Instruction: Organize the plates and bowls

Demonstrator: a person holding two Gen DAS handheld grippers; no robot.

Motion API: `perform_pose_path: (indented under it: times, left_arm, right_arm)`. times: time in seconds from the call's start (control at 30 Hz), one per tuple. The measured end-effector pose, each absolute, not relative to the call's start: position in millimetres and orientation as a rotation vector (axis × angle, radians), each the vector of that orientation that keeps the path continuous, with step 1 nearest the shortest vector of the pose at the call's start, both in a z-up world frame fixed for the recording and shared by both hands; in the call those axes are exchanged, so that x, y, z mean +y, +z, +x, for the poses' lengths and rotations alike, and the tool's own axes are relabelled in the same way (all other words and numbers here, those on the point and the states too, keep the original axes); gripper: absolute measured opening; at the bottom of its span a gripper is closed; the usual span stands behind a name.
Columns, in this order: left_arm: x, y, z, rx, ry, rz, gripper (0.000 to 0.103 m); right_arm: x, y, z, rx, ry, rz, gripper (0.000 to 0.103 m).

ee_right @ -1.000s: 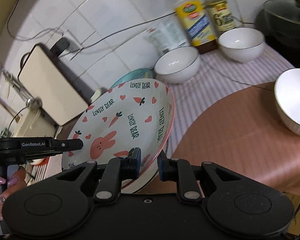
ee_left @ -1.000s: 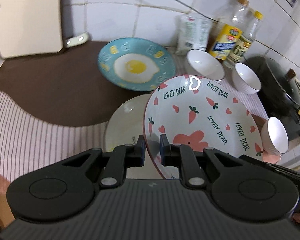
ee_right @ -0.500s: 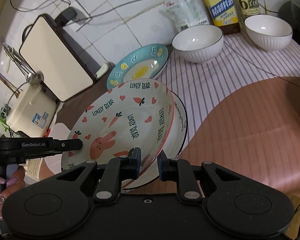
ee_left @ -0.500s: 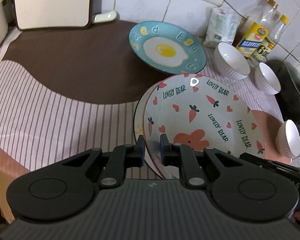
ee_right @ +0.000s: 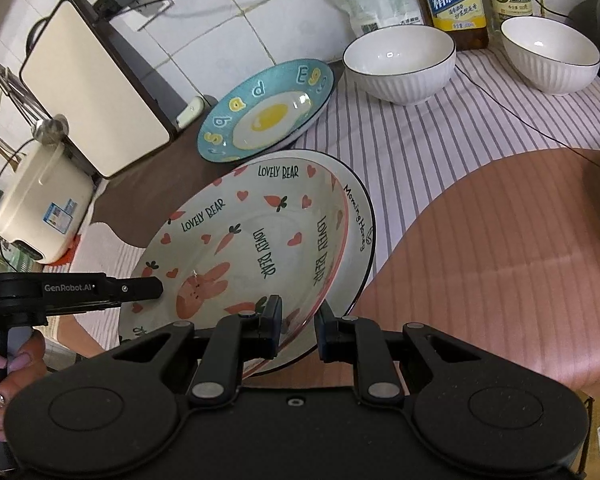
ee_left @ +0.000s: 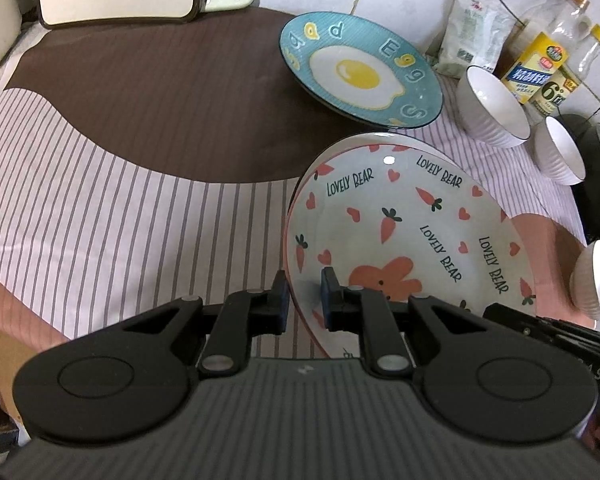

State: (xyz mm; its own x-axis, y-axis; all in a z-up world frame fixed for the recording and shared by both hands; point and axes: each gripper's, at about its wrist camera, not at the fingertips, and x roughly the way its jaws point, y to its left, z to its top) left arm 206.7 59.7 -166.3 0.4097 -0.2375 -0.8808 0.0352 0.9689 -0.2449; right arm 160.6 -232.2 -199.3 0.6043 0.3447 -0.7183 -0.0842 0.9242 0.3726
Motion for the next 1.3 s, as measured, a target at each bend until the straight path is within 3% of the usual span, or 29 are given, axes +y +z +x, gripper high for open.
perform_pose_path:
  times: [0.4, 0.67, 1.0, 1.3]
  left_arm:
    - [60, -178, 213, 1.179, -0.143, -0.238, 0.015]
    - [57, -181, 210, 1.182, -0.129, -0.249, 0.017]
    - [50, -183, 210, 1.184, -0.084, -0.269, 0.018]
    - [38, -184, 210, 1.189, -0.062, -0.224, 0.020]
  right_arm:
    - [-220, -191, 178, 0.939, 0.211, 0.227, 0.022]
    - [-201, -188, 182, 0.963, 0.152, 0.076, 0.033]
    - [-186, -193, 176, 0.879, 0.120, -0.106, 0.042]
    - [-176, -209, 170, 0.805, 0.072, -0.285, 0.044]
